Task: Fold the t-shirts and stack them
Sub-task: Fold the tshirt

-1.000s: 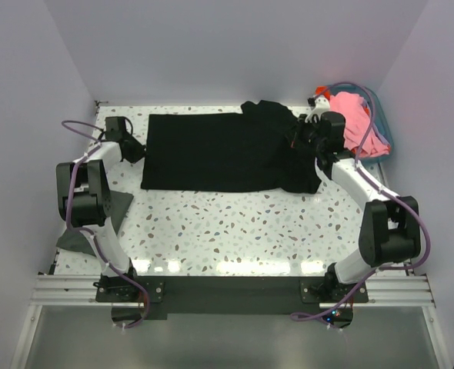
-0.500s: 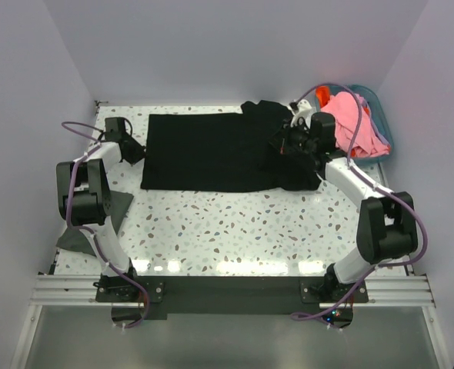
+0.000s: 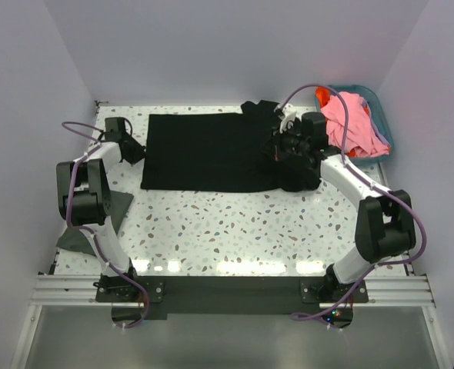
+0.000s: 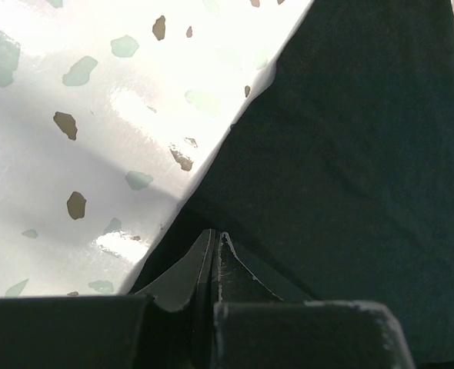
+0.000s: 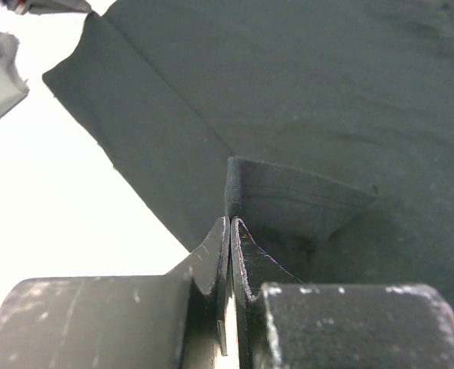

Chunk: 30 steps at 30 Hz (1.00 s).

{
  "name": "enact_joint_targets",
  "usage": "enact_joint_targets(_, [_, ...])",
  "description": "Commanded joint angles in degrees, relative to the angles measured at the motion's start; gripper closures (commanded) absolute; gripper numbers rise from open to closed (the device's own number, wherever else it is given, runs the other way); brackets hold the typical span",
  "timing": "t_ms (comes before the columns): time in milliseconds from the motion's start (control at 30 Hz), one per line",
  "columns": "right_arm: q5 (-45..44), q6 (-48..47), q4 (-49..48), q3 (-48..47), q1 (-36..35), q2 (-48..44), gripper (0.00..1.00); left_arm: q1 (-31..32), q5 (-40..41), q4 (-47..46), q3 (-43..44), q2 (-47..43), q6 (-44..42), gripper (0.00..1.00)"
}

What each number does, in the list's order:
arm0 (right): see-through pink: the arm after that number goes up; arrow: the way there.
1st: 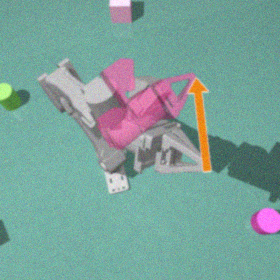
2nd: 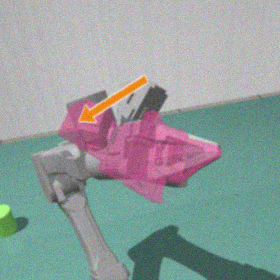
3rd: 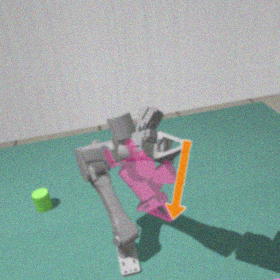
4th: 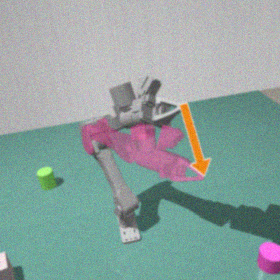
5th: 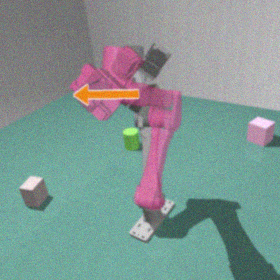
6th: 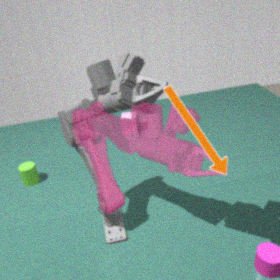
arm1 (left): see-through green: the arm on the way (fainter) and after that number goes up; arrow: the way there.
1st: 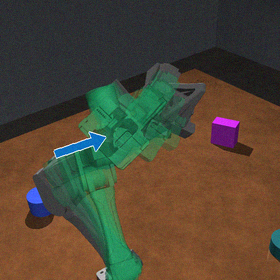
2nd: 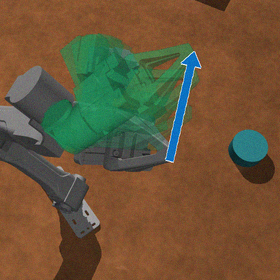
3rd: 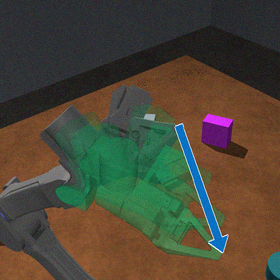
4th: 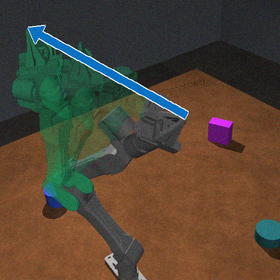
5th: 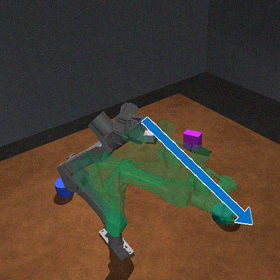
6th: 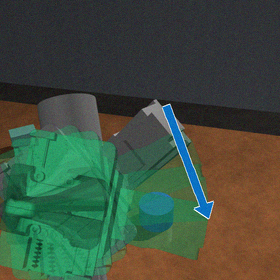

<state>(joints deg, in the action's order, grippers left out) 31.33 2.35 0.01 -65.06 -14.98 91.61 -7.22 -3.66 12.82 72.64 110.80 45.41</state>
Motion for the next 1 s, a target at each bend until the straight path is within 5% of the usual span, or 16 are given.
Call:
enact_joint_targets(0, [5.67,-3.65,2.10,-2.97,0.04,-1.88,1.00,-0.69,-0.21,-2.89,0.48,0.91,-1.02,1.00])
enact_joint_targets(133, [10.24,-6.99,7.97,-5.16,-2.75,-1.26,1.00,-0.69,-0.21,-3.15,0.31,1.43,-1.02,1.00])
enact_joint_targets(400, [2.35,-13.60,20.54,-10.61,-6.90,4.53,1.00,-0.69,-0.21,-3.24,0.13,1.78,-1.11,1.00])
enact_joint_targets(533, [-9.59,-12.20,19.59,-11.40,-6.46,5.68,1.00,-0.69,-0.47,-3.33,0.39,1.96,-1.02,1.00])
enact_joint_targets(967, [-22.80,-3.50,14.05,-22.29,2.15,16.04,1.00,-0.60,-1.08,-3.50,1.71,3.19,-1.20,1.00])
